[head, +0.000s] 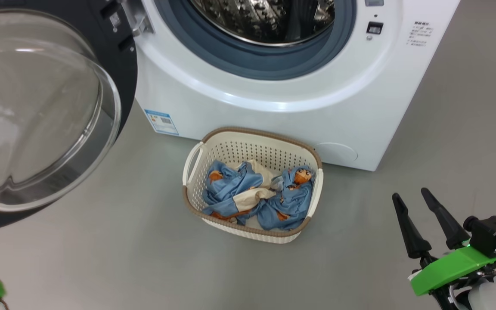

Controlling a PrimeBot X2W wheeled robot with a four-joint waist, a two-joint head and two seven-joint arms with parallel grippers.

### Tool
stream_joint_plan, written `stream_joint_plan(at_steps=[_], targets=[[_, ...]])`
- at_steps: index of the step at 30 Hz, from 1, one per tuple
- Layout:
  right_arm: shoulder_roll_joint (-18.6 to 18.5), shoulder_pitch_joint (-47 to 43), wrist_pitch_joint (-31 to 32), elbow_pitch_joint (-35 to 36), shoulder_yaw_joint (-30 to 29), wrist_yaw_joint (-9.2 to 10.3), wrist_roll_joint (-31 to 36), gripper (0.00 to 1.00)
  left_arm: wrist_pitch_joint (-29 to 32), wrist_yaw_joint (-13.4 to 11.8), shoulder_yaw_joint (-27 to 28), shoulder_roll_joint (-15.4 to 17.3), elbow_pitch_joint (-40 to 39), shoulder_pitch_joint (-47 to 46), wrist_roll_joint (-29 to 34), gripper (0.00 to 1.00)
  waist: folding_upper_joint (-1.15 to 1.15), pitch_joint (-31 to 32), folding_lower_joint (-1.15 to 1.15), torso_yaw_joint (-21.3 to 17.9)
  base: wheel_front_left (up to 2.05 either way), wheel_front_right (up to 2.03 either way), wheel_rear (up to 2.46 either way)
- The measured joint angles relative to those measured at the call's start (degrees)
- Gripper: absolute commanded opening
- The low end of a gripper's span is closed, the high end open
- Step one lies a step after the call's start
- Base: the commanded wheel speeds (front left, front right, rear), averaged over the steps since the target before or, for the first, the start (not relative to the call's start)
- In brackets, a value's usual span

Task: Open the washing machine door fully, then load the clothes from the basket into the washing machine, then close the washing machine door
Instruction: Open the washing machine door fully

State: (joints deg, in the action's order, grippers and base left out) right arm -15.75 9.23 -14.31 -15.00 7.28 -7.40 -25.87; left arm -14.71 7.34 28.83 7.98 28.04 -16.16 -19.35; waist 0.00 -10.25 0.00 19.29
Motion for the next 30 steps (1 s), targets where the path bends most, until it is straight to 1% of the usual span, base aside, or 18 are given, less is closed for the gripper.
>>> stream_joint_plan(at_steps=[4, 8, 15, 22, 23, 30], targets=[[0.2, -1.2, 0.0, 0.0, 0.2, 0.0, -0.1, 1.0, 0.0, 0.0, -3.3, -1.8, -3.6, 4.0, 0.6, 1.0, 0.0, 1.4, 0.0, -0.5, 0.0, 0.0, 0.0], [0.7, -1.3, 0.0, 0.1, -0.3, 0.0, -0.1, 1.0, 0.0, 0.0, -7.5, -2.1, -6.9, 6.7, 0.9, 1.0, 0.0, 2.0, 0.0, -1.9, 0.0, 0.0, 0.0], [1.3, -1.4, 0.0, 0.5, -0.8, 0.0, -0.1, 1.0, 0.0, 0.0, -15.1, -1.2, -11.3, 9.9, -0.5, 1.0, 0.0, 2.3, 0.0, -5.3, 0.0, 0.0, 0.0], [1.9, -2.5, 0.0, 0.6, -1.7, 0.0, -0.1, 1.0, 0.0, 0.0, -20.3, 0.2, -12.7, 11.7, -2.1, 1.0, 0.0, 2.5, 0.0, -9.8, 0.0, 0.0, 0.0], [2.1, -2.5, 0.0, 0.8, -2.1, 0.0, -0.1, 1.0, 0.0, 0.0, -21.3, 0.3, -13.0, 11.8, -2.3, 1.0, 0.0, 2.6, 0.0, -11.1, 0.0, 0.0, 0.0], [2.2, -2.5, 0.0, 1.2, -2.8, 0.0, -0.1, 1.0, 0.0, 0.0, -24.9, 1.4, -13.8, 11.8, -3.4, 1.0, 0.0, 2.4, 0.0, -16.0, 0.0, 0.0, 0.0]])
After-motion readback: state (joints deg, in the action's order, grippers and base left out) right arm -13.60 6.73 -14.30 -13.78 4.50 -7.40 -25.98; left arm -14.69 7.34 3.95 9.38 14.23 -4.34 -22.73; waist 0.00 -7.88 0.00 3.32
